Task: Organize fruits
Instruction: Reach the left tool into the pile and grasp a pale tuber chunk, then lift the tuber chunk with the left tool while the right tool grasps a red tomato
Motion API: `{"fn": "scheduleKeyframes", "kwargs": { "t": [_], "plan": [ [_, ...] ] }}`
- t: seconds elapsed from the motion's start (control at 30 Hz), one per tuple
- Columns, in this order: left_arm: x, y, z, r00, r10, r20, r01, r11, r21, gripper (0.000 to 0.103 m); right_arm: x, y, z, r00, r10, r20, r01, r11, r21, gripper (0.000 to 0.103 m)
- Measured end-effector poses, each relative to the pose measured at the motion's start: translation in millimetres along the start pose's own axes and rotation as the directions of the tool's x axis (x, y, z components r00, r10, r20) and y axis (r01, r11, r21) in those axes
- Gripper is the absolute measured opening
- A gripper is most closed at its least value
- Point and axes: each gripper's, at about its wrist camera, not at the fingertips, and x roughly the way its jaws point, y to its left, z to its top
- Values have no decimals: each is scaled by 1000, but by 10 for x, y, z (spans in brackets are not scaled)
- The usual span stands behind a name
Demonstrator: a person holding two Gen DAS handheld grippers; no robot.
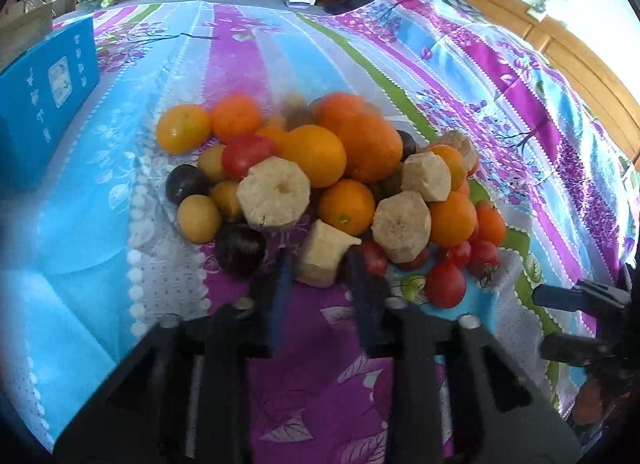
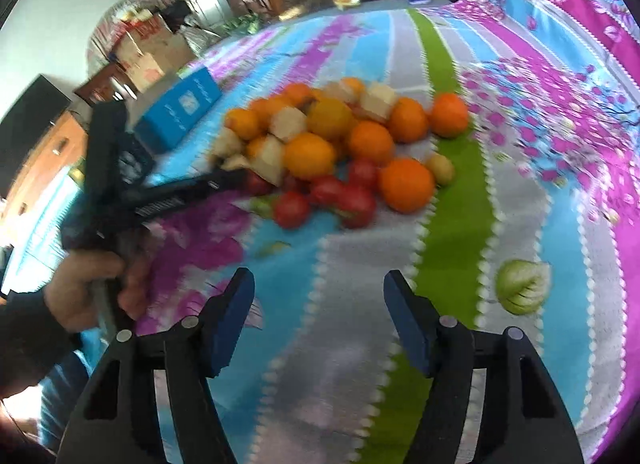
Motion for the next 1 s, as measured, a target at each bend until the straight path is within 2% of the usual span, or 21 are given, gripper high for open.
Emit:
{"fn": "scheduleKeyframes", "kwargs": {
  "t": [0.1,0.33,0.37,0.4,0.43,0.6,0.67,0.7,0.73,0.77,0.8,0.9,1.0],
  "plan": [
    [-75,-4,-36,1000,18,-1,-18,1000,-7,23,84,91,99,999,42,10,-42,999,2,69],
    [-331,47,-155,999,37,18,-36,998,-45,21,535,242,258,999,28,-27,-28,1000,-4,66],
    [-340,50,-153,999,37,21,-36,998,-50,21,572,259,270,999,23,-25,-23,1000,-7,58],
    [-357,60,-153,999,39,28,-37,998,-53,21,599,276,279,1000,0,-21,0,1000,-17,15],
    [-368,63,-144,999,38,35,-36,998,-56,21,620,299,284,999,-41,-19,41,999,-30,2],
    [-349,73,-116,999,31,44,-28,998,-63,20,654,265,270,998,-64,-15,64,998,-16,5],
    [-346,77,-124,999,31,45,-28,997,-65,20,662,234,259,999,-46,-29,46,999,0,20],
    [-349,85,-130,999,29,44,-26,997,-69,20,651,232,250,999,-43,-31,43,999,0,35],
    [-352,92,-137,999,28,44,-24,997,-70,20,625,239,237,999,-37,-24,37,999,-2,44],
    [-347,104,-146,999,28,42,-25,997,-72,20,607,252,224,999,-26,-20,26,1000,-7,47],
    [-340,115,-155,999,28,38,-25,997,-75,20,597,264,207,1000,-17,-21,17,1000,-12,50],
    [-297,153,-179,999,27,28,-25,996,-86,21,617,302,182,1000,12,-25,-13,1000,-18,50],
    [-271,131,-184,999,27,22,-25,996,-81,21,690,301,219,1000,6,-23,-6,1000,-5,51]
  ]
}}
